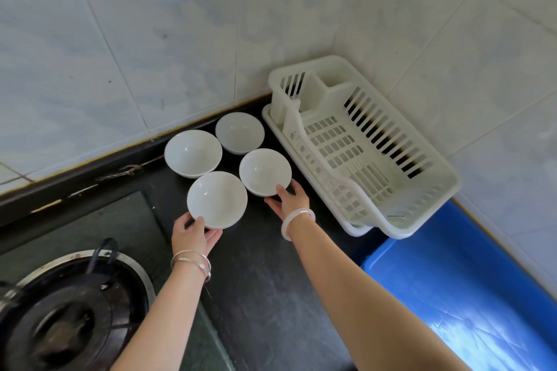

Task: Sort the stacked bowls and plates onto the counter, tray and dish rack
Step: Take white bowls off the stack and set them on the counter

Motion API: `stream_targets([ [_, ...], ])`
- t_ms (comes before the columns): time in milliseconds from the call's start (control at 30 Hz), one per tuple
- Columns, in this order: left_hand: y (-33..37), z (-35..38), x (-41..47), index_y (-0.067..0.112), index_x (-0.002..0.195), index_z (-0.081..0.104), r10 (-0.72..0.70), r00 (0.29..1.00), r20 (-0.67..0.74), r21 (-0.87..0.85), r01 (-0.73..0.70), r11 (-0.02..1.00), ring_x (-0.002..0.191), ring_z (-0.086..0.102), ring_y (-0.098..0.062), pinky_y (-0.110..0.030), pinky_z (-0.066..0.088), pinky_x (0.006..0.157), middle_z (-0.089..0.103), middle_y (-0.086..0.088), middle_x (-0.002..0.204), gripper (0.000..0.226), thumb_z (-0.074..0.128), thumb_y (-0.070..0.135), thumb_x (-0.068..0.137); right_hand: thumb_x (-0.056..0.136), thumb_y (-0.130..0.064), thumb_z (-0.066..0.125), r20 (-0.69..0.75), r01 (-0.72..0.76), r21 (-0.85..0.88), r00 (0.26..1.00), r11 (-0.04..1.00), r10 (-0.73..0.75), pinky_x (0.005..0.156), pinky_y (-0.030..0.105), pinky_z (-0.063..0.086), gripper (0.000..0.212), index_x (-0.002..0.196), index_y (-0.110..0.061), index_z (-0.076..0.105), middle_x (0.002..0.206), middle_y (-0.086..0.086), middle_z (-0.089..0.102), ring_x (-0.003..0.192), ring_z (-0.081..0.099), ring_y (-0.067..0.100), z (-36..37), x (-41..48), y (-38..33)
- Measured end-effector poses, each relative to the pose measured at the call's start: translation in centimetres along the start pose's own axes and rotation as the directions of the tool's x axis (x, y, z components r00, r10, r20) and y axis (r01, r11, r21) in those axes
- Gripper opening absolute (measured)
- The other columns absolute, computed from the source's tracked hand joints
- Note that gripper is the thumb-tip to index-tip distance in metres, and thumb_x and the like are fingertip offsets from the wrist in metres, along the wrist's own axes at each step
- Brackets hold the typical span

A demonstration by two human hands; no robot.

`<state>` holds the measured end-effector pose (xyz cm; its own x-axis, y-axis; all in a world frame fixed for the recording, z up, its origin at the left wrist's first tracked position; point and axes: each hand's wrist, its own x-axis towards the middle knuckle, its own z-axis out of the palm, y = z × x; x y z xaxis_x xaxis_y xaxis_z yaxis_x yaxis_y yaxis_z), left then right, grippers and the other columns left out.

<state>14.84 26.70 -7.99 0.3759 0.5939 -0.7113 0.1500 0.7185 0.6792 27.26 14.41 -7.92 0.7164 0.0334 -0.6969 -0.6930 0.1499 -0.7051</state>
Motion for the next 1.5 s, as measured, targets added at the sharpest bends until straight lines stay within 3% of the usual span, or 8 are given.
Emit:
stream_targets([
  [100,-0.1,-0.1,-0.1,0.013,0.125,0.048,0.001,1.0,-0.002,0.006,-0.001,1.0,0.094,0.062,-0.032,-0.037,0.052,0.079,0.056,-0.009,0.11,0.035,0.049,0.005,0.091,0.092,-0.014,0.056,0.015,-0.004,-0.062,1.0,0.998,0.005,0.069,0.03,0.056,0.05,0.138,-0.025,0.04,0.131,0.011,0.052,0.083,0.064,0.02,-0.1,-0.2,-0.2],
  [233,-0.5,-0.3,-0.7,0.015,0.129,0.052,0.002,1.0,0.027,-0.002,-0.002,1.0,0.106,0.059,-0.026,-0.032,0.05,0.082,0.058,-0.007,0.119,0.038,0.047,0.011,0.091,0.095,-0.029,0.047,0.046,0.007,-0.211,0.999,0.977,0.003,0.092,0.039,0.047,0.048,0.141,-0.026,0.034,0.14,0.008,0.046,0.118,0.053,0.029,-0.4,-0.9,-0.1],
  [433,-2.3,-0.9,-3.1,0.003,0.131,0.047,-0.051,0.998,0.047,0.021,0.05,0.999,0.123,0.051,-0.031,-0.032,0.046,0.09,0.049,-0.014,0.137,0.041,0.049,0.014,0.092,0.099,-0.033,0.037,0.121,0.066,-0.386,0.992,0.92,-0.02,0.11,0.043,0.035,0.04,0.137,-0.024,0.041,0.139,-0.002,0.047,0.129,0.044,0.024,-2.5,-2.9,0.7],
  [600,-4.9,-1.4,-6.5,0.0,0.127,0.05,-0.114,0.963,0.244,0.299,0.037,0.953,0.115,0.055,-0.032,-0.033,0.045,0.091,0.054,-0.018,0.132,0.034,0.044,0.011,0.095,0.096,-0.03,0.042,0.162,0.191,-0.542,0.979,0.818,-0.121,0.093,0.034,0.048,0.031,0.123,-0.019,0.056,0.109,-0.005,0.063,0.096,0.06,0.012,-7.8,-6.5,0.5],
  [800,-10.2,-0.6,-12.4,0.003,0.123,0.055,-0.238,0.854,0.462,0.631,-0.128,0.765,0.104,0.059,-0.025,-0.031,0.047,0.092,0.058,-0.018,0.126,0.031,0.045,0.011,0.095,0.097,-0.027,0.041,0.065,0.272,-0.68,0.947,0.681,-0.313,0.075,0.025,0.048,0.024,0.103,-0.021,0.064,0.093,-0.003,0.067,0.078,0.062,0.01,-18.0,-12.7,2.0],
  [1000,-15.0,0.2,-18.1,0.01,0.128,0.053,-0.383,0.709,0.593,0.759,-0.331,0.561,0.104,0.058,-0.019,-0.031,0.047,0.097,0.057,-0.011,0.129,0.034,0.045,0.012,0.095,0.093,-0.025,0.045,-0.177,0.061,-0.838,0.91,0.542,-0.375,0.072,0.026,0.04,0.022,0.099,-0.024,0.066,0.095,-0.001,0.067,0.086,0.059,0.022,-28.8,-17.9,4.7],
  [1200,-19.1,-0.1,-22.4,0.018,0.132,0.05,-0.443,0.658,0.609,0.793,-0.496,0.355,0.117,0.055,-0.02,-0.041,0.044,0.104,0.058,-0.002,0.13,0.04,0.051,0.017,0.092,0.088,-0.03,0.056,-0.309,-0.122,-0.892,0.867,0.435,-0.391,0.074,0.028,0.041,0.02,0.1,-0.015,0.063,0.105,0.005,0.064,0.095,0.059,0.026,-35.2,-21.4,7.9],
  [1500,-20.8,-0.9,-23.2,0.017,0.134,0.045,-0.464,0.665,0.585,0.799,-0.376,0.469,0.111,0.056,-0.026,-0.033,0.051,0.083,0.06,-0.012,0.122,0.047,0.049,0.002,0.09,0.08,-0.029,0.067,-0.388,-0.211,-0.849,0.871,0.484,-0.301,0.064,0.027,0.034,0.024,0.095,-0.016,0.053,0.094,0.005,0.062,0.075,0.049,0.022,-35.3,-22.1,9.1],
])
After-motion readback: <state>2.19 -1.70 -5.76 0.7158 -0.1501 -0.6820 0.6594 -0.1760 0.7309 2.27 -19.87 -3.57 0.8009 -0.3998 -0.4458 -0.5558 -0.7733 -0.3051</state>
